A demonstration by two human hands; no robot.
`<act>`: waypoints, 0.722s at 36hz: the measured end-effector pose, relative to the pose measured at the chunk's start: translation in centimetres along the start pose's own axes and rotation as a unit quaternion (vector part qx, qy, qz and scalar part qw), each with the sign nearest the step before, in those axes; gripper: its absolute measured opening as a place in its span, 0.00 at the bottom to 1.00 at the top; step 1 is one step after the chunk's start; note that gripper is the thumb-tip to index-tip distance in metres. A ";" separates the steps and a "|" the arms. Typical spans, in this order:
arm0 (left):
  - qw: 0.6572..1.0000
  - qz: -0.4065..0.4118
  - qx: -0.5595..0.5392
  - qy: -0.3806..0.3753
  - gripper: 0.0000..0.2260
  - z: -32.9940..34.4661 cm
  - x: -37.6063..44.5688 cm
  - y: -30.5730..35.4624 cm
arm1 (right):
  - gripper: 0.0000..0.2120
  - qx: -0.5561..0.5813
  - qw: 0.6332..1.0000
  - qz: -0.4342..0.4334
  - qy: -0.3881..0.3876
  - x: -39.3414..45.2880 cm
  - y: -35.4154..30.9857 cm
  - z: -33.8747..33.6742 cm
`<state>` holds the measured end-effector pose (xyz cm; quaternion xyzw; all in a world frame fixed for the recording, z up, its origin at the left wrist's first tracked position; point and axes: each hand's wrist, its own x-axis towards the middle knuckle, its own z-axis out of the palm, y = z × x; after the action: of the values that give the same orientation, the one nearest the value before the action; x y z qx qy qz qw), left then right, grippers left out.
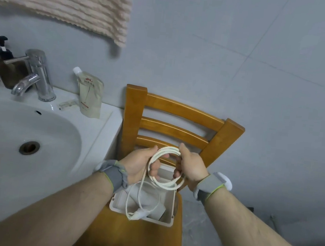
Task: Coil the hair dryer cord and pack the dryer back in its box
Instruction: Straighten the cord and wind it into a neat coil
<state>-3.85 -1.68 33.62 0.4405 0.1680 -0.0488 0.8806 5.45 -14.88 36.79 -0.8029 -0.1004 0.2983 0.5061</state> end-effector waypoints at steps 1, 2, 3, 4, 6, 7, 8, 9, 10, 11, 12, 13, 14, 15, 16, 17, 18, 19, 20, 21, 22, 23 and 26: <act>1.000 0.000 -0.006 0.009 0.19 -0.1 0.1 -0.4 | 0.25 0.001 1.000 0.013 -0.012 0.1 0.2 -0.1; 1.000 0.005 -0.005 0.022 0.17 -0.3 0.2 -0.7 | 0.26 0.002 0.999 0.025 -0.035 0.0 0.2 -0.1; 0.999 0.012 0.007 0.043 0.15 -0.4 0.3 -1.0 | 0.27 0.005 0.997 0.043 -0.068 0.0 0.2 -0.1; 0.997 0.019 0.029 0.066 0.12 -0.5 0.4 -1.1 | 0.29 0.011 0.992 0.062 -0.105 0.0 0.2 -0.2; 0.989 0.032 0.115 0.092 0.11 -0.8 0.4 -1.1 | 0.33 0.001 0.982 0.096 -0.163 0.0 -0.1 -0.4; 0.979 0.041 0.176 0.090 0.11 -0.6 0.4 -0.8 | 0.34 -0.016 0.980 0.097 -0.175 0.1 -0.4 -0.5; 0.969 0.049 0.228 0.082 0.12 -0.6 0.4 -0.7 | 0.34 -0.029 0.979 0.093 -0.179 0.2 -0.4 -0.4; 0.961 0.055 0.260 0.076 0.13 -0.7 0.4 -0.6 | 0.32 -0.031 0.980 0.085 -0.176 0.3 -0.5 -0.1; 0.959 0.058 0.268 0.072 0.14 -0.7 0.5 -0.5 | 0.30 -0.013 0.983 0.082 -0.166 0.5 -0.3 0.4; 0.963 0.059 0.254 0.068 0.14 -0.7 0.5 -0.5 | 0.28 0.017 0.985 0.086 -0.150 0.5 -0.1 0.8; 0.971 0.055 0.224 0.065 0.14 -0.8 0.6 -0.5 | 0.27 0.047 0.986 0.097 -0.128 0.6 0.2 1.2; 0.980 0.050 0.183 0.061 0.14 -0.9 0.7 -0.6 | 0.26 0.069 0.986 0.109 -0.103 0.7 0.4 1.6; 0.988 0.045 0.134 0.061 0.14 -1.0 0.7 -0.8 | 0.26 0.087 0.986 0.122 -0.078 0.8 0.5 1.9; 0.993 0.042 0.084 0.065 0.14 -1.2 0.6 -1.0 | 0.25 0.107 0.983 0.137 -0.056 0.9 0.7 2.2; 0.995 0.043 0.045 0.073 0.14 -1.2 0.6 -1.2 | 0.25 0.132 0.979 0.150 -0.038 1.0 0.8 2.2; 0.996 0.045 0.016 0.081 0.14 -1.4 0.6 -1.6 | 0.24 0.154 0.974 0.163 -0.027 1.1 1.0 2.4; 0.995 0.046 -0.001 0.087 0.13 -1.5 0.6 -1.9 | 0.24 0.165 0.971 0.171 -0.024 1.1 1.1 2.4; 0.995 0.044 -0.011 0.090 0.13 -1.6 0.6 -2.1 | 0.24 0.169 0.970 0.174 -0.031 1.1 1.2 2.4; 0.995 0.040 -0.013 0.093 0.13 -1.7 0.6 -2.2 | 0.25 0.170 0.968 0.177 -0.051 1.1 1.4 2.3; 0.995 0.036 -0.010 0.096 0.12 -1.8 0.5 -2.1 | 0.26 0.173 0.965 0.177 -0.082 1.0 1.4 2.1; 0.995 0.033 0.002 0.098 0.12 -1.9 0.5 -1.9 | 0.26 0.173 0.962 0.177 -0.117 0.9 1.3 1.8; 0.995 0.030 0.024 0.094 0.12 -2.0 0.4 -1.6 | 0.25 0.168 0.959 0.173 -0.150 0.8 1.1 1.5; 0.988 0.025 0.142 0.059 0.12 -1.8 0.2 -0.5 | 0.22 0.118 0.957 0.154 -0.217 0.9 0.5 0.5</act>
<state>-4.24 -0.58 32.20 0.5674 0.2001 -0.0236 0.7984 5.81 -14.31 35.91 -0.6590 -0.0469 0.5495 0.5115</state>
